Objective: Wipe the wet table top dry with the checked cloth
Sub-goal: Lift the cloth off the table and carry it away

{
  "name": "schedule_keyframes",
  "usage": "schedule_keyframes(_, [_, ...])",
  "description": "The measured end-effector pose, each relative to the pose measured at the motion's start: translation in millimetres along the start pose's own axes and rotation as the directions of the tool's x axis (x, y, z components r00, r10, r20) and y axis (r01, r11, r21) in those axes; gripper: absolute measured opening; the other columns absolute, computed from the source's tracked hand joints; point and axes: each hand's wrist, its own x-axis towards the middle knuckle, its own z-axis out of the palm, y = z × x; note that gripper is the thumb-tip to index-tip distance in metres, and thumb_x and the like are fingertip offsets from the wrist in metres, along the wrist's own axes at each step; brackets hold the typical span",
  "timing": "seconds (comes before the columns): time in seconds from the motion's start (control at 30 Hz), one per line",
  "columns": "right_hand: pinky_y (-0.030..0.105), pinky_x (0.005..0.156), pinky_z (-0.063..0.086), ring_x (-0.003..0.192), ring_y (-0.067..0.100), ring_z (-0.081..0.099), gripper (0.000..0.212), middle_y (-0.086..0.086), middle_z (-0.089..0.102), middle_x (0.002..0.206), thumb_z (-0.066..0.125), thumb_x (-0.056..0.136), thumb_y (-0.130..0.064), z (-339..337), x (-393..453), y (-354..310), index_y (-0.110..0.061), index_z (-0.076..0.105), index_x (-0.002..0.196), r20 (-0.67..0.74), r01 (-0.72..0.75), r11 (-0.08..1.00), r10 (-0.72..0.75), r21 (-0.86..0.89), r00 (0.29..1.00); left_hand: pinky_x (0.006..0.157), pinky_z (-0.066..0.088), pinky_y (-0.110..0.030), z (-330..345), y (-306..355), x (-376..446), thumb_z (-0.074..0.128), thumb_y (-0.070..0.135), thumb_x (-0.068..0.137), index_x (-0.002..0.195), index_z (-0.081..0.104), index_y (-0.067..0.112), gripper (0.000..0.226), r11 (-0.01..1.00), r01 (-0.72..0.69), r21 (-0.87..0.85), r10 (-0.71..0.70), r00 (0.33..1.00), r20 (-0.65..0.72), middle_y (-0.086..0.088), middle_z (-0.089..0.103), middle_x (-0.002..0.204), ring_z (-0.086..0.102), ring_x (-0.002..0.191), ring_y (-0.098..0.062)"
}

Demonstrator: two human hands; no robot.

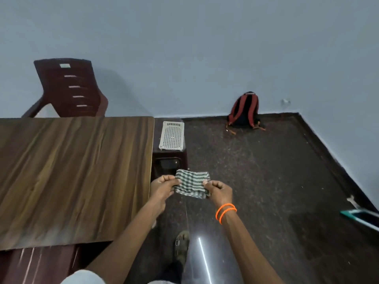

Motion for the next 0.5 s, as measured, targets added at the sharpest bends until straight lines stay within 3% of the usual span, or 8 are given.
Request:
schedule_keyframes(0.13, [0.025, 0.049, 0.050, 0.060, 0.017, 0.061, 0.015, 0.009, 0.069, 0.067, 0.078, 0.076, -0.007, 31.3, 69.1, -18.7, 0.005, 0.069, 0.077, -0.007, -0.023, 0.999, 0.023, -0.048, 1.000, 0.065, 0.051, -0.024, 18.1, 27.6, 68.4, 0.081, 0.003, 0.073, 0.082, 0.066, 0.017, 0.023, 1.000, 0.017, -0.017, -0.017, 0.999, -0.034, -0.005, 0.075, 0.083, 0.067, 0.065, -0.010])
schedule_keyframes(0.27, [0.026, 0.052, 0.049, 0.059, 0.016, 0.059, 0.015, 0.010, 0.070, 0.068, 0.080, 0.074, -0.013, 59.0, 136.0, -47.3, -0.001, 0.071, 0.072, 0.023, -0.011, 0.990, 0.014, -0.143, 1.000, 0.052, 0.051, -0.017, 35.9, 65.0, 125.2, 0.078, -0.002, 0.075, 0.084, 0.063, 0.014, 0.023, 0.999, 0.007, -0.043, -0.009, 0.999, -0.045, -0.005, 0.073, 0.077, 0.065, 0.057, -0.007])
schedule_keyframes(0.5, [0.037, 0.060, 0.052, 0.063, 0.021, 0.060, 0.021, 0.013, 0.072, 0.072, 0.083, 0.071, -0.022, 107.4, 248.8, -81.1, -0.006, 0.071, 0.069, 0.110, -0.048, 0.966, 0.078, -0.255, 0.991, 0.066, 0.053, -0.025, 56.4, 116.6, 220.3, 0.081, 0.002, 0.075, 0.081, 0.063, 0.016, 0.023, 0.999, 0.021, -0.039, -0.024, 0.996, -0.084, -0.004, 0.072, 0.080, 0.065, 0.067, -0.011])
